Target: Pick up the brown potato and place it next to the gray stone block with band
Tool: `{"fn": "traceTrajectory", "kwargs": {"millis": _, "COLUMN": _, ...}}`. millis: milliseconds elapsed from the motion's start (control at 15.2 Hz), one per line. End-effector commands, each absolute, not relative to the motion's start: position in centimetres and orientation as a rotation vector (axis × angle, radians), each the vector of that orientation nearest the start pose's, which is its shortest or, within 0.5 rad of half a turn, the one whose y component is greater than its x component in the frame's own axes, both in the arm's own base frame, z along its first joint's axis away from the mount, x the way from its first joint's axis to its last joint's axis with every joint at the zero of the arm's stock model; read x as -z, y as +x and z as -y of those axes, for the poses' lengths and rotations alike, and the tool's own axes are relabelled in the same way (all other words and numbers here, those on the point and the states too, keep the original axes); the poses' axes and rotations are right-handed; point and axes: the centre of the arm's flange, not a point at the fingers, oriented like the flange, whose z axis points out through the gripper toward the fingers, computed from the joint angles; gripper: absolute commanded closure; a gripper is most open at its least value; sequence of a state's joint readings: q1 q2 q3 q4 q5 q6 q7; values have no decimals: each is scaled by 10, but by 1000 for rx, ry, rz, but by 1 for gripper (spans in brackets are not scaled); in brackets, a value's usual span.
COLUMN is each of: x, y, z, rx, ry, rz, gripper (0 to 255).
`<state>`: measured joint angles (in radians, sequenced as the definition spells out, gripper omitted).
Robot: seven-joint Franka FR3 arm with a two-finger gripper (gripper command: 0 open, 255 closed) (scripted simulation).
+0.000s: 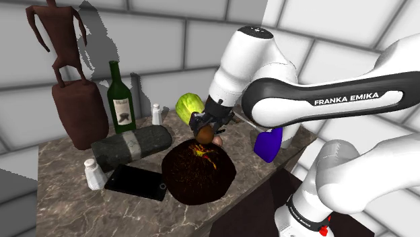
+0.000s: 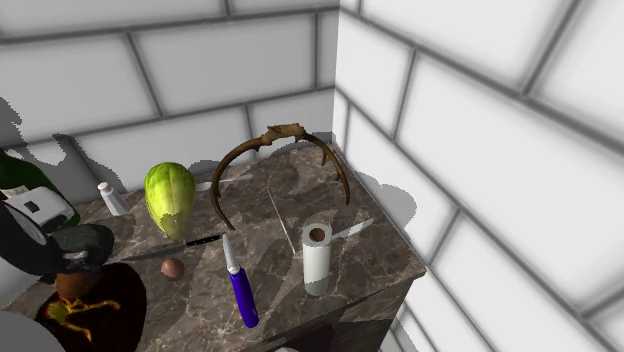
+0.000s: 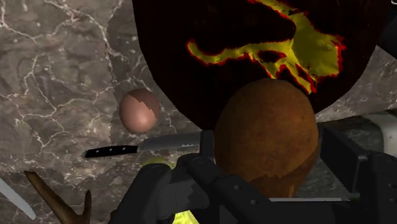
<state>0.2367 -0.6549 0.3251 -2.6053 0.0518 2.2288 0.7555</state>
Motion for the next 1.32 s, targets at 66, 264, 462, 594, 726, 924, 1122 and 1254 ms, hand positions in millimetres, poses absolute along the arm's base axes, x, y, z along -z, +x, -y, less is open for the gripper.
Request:
{"fn": "traceTrajectory", "kwargs": {"millis": 66, "x": -474, "y": 316, "z": -247, "rx": 443, "ry": -3060, "rz": -399, "gripper": 255}}
{"fn": "traceTrajectory", "kwargs": {"millis": 264, "x": -474, "y": 312, "z": -286, "rx": 443, "ry": -3060, "rz": -399, "gripper": 255}}
{"fn": "traceTrajectory", "kwargs": {"millis": 462, "x": -474, "y": 308, "z": -325, "rx": 443, "ry": -3060, "rz": -399, "gripper": 255}}
{"fn": "traceTrajectory", "kwargs": {"millis": 594, "x": -474, "y": 306, "z": -352, "rx": 443, "ry": -3060, "rz": -399, "gripper": 255}}
{"fn": "traceTrajectory", "kwargs": {"millis": 726, "x": -474, "y": 303, "z": -378, "rx": 443, "ry": -3060, "rz": -399, "gripper": 255}}
{"fn": "traceTrajectory", "kwargs": {"millis": 924, "x": -474, "y": 300, "z": -417, "rx": 443, "ry": -3060, "rz": -399, "gripper": 255}}
{"fn": "traceTrajectory", "kwargs": {"millis": 1122, "x": -474, "y": 296, "z": -457, "rx": 443, "ry": -3060, "rz": -399, "gripper": 255}}
{"fn": "traceTrajectory", "kwargs": {"millis": 1254, "x": -474, "y": 294, "z": -479, "rx": 443, "ry": -3060, "rz": -399, "gripper": 255}}
